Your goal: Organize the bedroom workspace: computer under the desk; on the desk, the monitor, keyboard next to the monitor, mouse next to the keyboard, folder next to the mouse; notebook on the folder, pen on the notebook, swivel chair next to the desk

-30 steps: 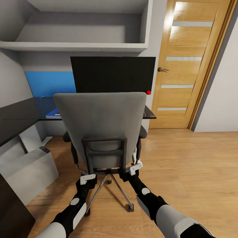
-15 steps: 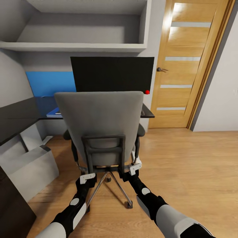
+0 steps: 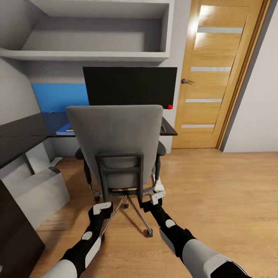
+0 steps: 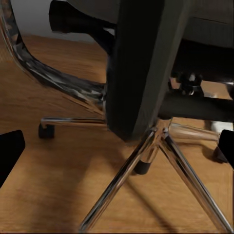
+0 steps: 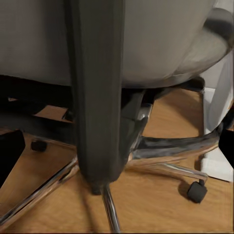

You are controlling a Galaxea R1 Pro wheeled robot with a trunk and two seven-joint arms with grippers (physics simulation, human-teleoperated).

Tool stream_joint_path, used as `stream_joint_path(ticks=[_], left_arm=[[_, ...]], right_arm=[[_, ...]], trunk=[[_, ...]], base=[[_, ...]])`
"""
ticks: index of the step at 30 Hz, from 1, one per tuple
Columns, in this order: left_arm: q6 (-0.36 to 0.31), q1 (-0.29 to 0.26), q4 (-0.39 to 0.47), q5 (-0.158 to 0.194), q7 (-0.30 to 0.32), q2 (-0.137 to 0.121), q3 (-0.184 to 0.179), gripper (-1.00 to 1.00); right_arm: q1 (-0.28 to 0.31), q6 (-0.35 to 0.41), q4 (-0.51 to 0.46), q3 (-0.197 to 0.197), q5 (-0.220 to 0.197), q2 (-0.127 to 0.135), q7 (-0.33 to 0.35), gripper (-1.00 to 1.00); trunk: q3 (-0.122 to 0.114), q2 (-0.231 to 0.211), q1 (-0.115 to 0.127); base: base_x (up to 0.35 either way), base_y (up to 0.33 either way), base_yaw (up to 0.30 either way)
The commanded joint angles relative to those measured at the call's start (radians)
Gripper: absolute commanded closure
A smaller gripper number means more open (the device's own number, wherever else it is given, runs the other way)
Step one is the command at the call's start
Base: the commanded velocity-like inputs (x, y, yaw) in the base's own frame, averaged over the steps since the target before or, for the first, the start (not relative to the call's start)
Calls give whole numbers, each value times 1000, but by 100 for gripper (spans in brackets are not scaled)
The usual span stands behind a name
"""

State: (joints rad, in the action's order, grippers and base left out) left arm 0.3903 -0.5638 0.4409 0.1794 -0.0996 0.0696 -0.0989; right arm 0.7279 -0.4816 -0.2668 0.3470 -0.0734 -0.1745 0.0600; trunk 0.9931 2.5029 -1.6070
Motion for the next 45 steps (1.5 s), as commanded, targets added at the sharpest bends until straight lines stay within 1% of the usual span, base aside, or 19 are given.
stream_joint_path(ticks=[1,12,18,24,25,28,32,33,34,35,37,38,39,40,41,42,45], left_arm=[[4,-1,-1,8,-8,-1,-8,-100],[4,-1,-2,9,-8,-3,-7,-100],[1,-1,-15,11,-9,-25,-7,-100],[3,-1,-43,11,-9,-38,-7,-100],[3,-1,-48,11,-9,-40,-7,-100],[4,-1,-67,13,-10,-49,-7,-100],[4,-1,-96,16,-11,-61,-6,-100],[4,-1,-103,19,-12,-65,-6,-100],[4,-1,-122,30,-12,-72,-6,-100],[5,-1,-148,47,-12,-79,-6,-100],[7,-1,-177,69,-11,-83,-6,-100],[11,-1,-205,92,-7,-87,-6,-100],[14,-1,-218,101,-3,-88,-5,-100],[18,-1,-242,117,10,-90,-5,-100],[20,-1,-253,123,19,-91,-5,-100],[25,-1,-279,132,44,-94,-5,-100],[40,-1,-325,139,91,-104,-5,-100]], right_arm=[[1,-4,1,1,-8,0,6,-100],[1,-5,2,1,-8,0,4,-100],[1,-6,16,-1,-8,0,3,-100],[1,-4,26,-3,-7,0,0,-100],[1,-4,32,-3,-7,0,0,-100],[1,-5,101,-4,-8,0,0,-100],[1,-6,150,-5,-9,0,-1,-100],[1,-6,160,-5,-10,5,-1,-100],[0,-6,163,-6,-11,9,-1,-100],[0,-6,168,-6,-11,16,0,-100],[-1,-6,172,-6,-12,20,0,-100],[-3,-5,174,-6,-12,24,0,-100],[-5,-5,176,-6,-12,25,0,-100],[-8,-5,182,-6,-15,27,0,-100],[-10,-5,187,-6,-18,28,0,-100],[-15,-5,200,-6,-30,30,0,-100],[-22,-6,226,-6,-61,31,3,-100]], trunk=[[1,0,1],[1,0,1],[1,0,1],[1,0,1],[1,0,1],[1,0,1],[1,0,1],[1,0,1],[1,0,1],[1,0,1],[1,0,1],[1,0,1],[1,0,1],[1,0,1],[1,0,1],[1,0,1],[1,0,1]], base=[[-269,-75,0],[-298,-87,0],[-308,-97,0],[-303,-140,0],[-297,-168,0],[-296,-175,0],[-289,-178,0],[-249,-163,0],[-237,-158,0],[-215,-150,0],[-187,-139,0],[-117,-90,0],[-94,-72,0],[-60,-46,0],[-48,-37,0],[-31,-24,0],[-20,-15,0]])
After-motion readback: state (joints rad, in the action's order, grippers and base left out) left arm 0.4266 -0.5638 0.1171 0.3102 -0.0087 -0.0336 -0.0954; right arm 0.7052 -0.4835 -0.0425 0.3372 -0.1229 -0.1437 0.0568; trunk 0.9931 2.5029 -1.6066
